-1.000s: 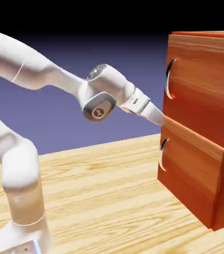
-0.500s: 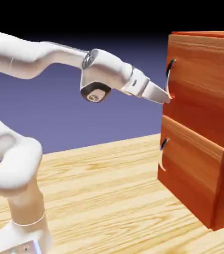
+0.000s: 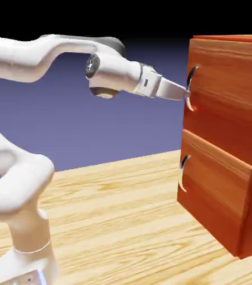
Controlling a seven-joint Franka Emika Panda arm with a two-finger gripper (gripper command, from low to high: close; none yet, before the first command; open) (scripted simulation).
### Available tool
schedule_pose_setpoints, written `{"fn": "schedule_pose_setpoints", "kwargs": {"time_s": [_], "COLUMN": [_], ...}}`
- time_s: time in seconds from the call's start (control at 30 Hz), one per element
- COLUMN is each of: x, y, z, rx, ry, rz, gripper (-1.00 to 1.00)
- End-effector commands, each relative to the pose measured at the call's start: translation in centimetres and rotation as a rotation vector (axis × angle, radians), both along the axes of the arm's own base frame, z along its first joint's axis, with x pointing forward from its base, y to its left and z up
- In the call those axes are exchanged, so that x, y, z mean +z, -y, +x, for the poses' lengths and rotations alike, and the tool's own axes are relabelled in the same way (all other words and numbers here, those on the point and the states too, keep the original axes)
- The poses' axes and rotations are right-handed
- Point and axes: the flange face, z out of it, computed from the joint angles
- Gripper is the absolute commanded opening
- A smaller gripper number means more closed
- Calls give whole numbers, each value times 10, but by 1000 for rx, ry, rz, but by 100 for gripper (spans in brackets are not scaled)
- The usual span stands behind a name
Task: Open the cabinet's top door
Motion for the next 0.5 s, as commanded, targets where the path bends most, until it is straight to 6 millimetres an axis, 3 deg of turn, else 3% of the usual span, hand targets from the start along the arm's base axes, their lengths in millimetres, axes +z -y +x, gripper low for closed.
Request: {"fn": "schedule_pose_setpoints", "kwargs": {"time_s": [0.0,0.47], "x": [0,-18], "y": [-3,-57], "z": [1,25], "rx": [0,6], "ry": [12,165], "rz": [-1,-23], "gripper": [0,0]}}
